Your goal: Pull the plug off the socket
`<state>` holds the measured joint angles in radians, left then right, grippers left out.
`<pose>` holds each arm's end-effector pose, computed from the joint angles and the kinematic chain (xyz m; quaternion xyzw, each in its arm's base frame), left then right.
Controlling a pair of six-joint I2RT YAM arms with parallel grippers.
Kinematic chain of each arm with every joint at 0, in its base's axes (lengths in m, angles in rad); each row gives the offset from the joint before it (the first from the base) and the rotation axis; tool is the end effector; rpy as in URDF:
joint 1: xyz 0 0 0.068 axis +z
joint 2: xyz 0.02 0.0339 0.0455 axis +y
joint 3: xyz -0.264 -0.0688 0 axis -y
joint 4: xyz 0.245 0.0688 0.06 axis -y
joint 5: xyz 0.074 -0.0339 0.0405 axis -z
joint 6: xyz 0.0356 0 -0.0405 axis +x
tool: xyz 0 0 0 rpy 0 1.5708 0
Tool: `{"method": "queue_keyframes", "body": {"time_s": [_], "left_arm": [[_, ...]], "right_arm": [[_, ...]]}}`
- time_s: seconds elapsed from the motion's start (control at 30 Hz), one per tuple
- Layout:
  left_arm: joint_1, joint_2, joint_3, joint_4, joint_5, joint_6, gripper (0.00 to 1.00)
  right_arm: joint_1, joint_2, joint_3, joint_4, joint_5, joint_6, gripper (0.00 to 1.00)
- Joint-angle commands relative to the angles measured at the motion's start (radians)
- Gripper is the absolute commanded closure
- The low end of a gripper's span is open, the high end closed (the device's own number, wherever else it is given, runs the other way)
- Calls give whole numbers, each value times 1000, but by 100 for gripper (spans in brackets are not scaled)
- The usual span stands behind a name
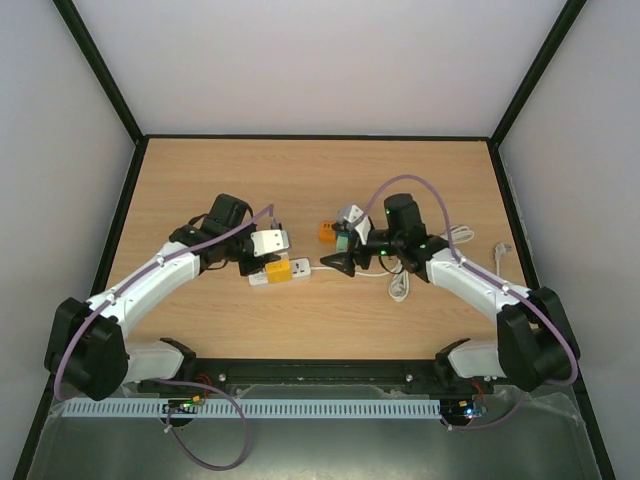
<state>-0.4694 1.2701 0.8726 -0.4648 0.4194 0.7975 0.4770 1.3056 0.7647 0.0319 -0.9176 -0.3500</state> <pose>0.2255 -0.1306 0.2453 0.6012 0.6966 -0.1372 0.3666 0.2315 0.1515 0.2469 -0.5160 0.6179 0.4099 0.4288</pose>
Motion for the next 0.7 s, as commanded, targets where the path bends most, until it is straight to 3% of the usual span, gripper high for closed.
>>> {"method": "queue_keyframes", "body": {"time_s": [0.0,0.4,0.67], "left_arm": [[5,20,23,-76,78,18,97],[3,20,34,-158,207,48,97],[-14,-14,-13,-115,205,14,97]], "right_arm": [[63,50,-24,157,-5,-3,2],[222,109,-61,214,48,-39,2],[269,195,-145,501,58,71,2]]}}
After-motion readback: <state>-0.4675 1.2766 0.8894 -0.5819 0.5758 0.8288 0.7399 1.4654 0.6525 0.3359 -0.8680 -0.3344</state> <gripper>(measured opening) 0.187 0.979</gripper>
